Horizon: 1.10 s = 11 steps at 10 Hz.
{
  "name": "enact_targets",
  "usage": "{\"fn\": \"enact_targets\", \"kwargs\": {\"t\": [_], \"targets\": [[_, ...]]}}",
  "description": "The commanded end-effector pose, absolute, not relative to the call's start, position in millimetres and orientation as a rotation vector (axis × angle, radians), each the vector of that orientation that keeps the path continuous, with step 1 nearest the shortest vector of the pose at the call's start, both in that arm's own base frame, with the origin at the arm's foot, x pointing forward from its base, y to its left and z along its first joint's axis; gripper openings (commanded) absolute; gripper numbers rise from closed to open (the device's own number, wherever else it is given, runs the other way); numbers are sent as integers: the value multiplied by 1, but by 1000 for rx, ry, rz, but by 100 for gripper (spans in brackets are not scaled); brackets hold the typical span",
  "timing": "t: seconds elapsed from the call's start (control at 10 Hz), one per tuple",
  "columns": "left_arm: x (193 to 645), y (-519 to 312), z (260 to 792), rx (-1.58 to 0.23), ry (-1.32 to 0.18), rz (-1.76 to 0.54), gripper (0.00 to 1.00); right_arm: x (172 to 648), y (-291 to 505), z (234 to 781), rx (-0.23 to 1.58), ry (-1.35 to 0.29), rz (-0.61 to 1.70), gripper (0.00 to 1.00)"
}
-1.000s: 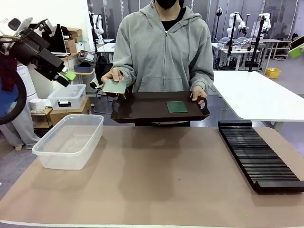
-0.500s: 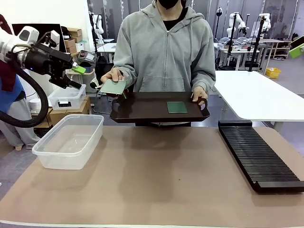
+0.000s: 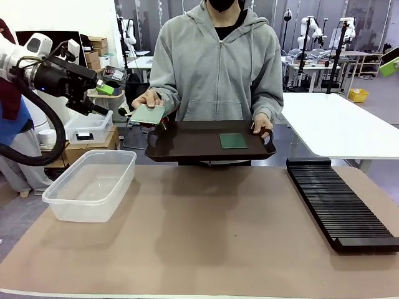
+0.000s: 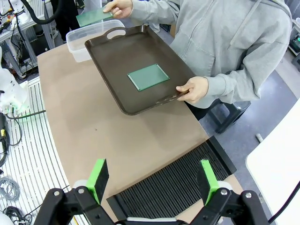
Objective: Sort PCBs into racks and boxes based on the side picked up.
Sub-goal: Pick up the Blank PCB handed by the Human.
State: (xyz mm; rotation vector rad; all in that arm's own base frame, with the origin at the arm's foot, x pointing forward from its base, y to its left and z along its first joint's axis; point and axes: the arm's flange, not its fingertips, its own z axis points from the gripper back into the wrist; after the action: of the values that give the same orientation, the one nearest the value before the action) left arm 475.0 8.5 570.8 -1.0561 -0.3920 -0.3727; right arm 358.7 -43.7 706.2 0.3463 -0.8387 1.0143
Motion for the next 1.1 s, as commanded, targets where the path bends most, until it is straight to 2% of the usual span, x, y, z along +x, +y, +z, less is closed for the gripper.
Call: {"fn": "enact_targets", "kwargs": {"t": [0.0,0.3,1.0], "targets": [[495,0,556,-1178,-313,-227,100,359,-43,705,360,-841,1026,100],[513,-5,537,-1208,-236,-105,100,359,-43,705,360,-841,1026,100],[542,-30,525,-1330,-194,-143,100,359,-43,705,360,-841,1026,100]]}}
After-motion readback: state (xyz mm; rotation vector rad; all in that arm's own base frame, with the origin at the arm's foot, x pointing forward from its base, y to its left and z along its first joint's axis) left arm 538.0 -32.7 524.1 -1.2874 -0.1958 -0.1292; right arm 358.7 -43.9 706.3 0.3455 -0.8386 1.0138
